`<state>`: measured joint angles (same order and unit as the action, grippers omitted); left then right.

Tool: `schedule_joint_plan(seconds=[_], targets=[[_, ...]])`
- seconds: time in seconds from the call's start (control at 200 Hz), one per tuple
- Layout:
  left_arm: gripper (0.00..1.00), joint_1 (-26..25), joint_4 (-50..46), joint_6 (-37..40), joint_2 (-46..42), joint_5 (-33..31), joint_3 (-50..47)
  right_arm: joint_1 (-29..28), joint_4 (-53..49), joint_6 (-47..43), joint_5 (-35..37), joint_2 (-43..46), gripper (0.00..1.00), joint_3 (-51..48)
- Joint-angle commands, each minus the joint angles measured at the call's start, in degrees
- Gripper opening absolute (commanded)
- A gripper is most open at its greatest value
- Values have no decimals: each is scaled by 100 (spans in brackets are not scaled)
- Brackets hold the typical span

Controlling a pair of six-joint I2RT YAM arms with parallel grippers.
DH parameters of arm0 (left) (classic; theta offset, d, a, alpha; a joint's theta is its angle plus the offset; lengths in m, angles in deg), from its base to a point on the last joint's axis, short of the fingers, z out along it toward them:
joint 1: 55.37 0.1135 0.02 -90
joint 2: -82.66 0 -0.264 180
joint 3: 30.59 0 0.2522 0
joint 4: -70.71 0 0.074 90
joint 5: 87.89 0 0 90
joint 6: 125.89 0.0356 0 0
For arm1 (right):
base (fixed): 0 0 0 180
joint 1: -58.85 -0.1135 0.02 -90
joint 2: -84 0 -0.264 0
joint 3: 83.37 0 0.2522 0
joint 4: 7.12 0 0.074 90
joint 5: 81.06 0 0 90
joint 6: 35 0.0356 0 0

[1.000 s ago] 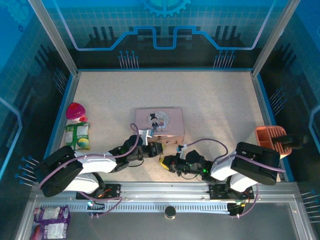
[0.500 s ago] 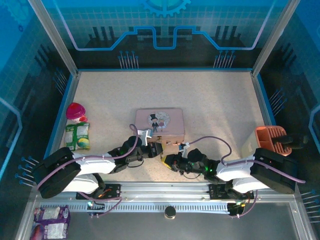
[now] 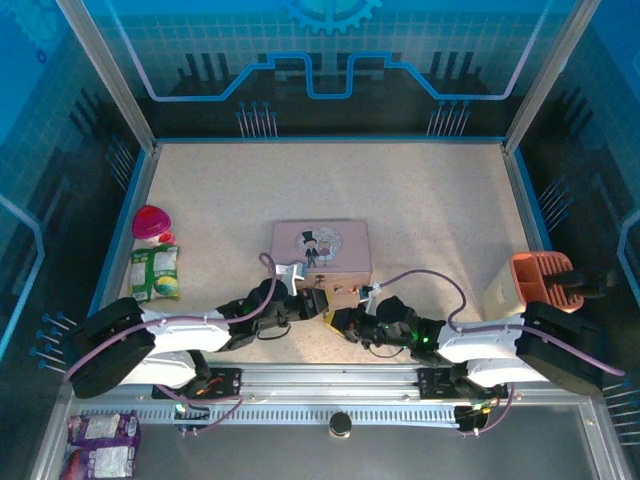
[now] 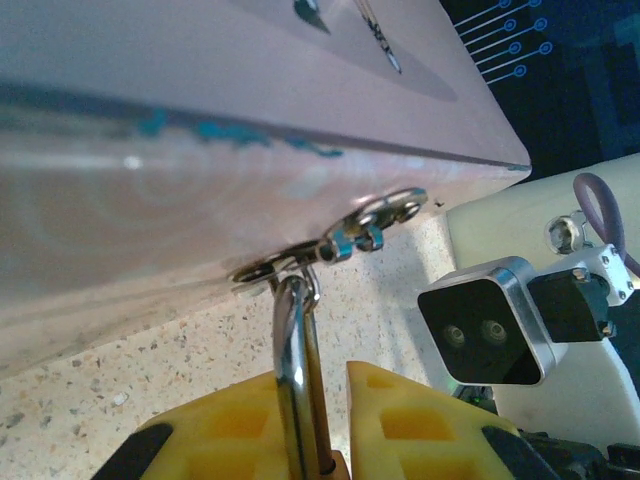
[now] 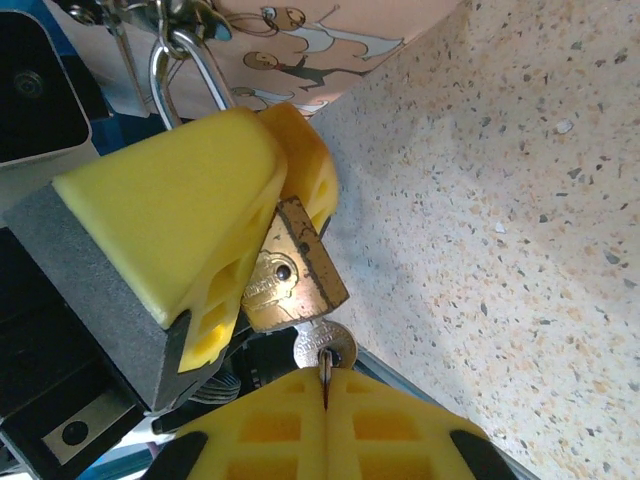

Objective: Unlock the padlock with the key

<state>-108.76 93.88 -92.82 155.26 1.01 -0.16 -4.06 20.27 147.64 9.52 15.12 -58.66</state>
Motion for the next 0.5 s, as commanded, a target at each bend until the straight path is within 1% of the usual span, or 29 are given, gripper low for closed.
schedule_joint_plan(seconds=[0.0, 0.13, 0.3, 0.495], targets=[[9, -253, 126, -213, -247, 200, 120, 209, -318, -302, 535, 249, 0, 241], [8, -355, 43, -267, -203, 134, 201, 253, -418, -378, 559, 334, 0, 275], [8, -665, -331, -292, -103, -16, 465, 262, -388, -443, 583, 338, 0, 290], [7, -831, -679, -569, 99, -157, 596, 260, -553, -544, 749, 480, 0, 306]])
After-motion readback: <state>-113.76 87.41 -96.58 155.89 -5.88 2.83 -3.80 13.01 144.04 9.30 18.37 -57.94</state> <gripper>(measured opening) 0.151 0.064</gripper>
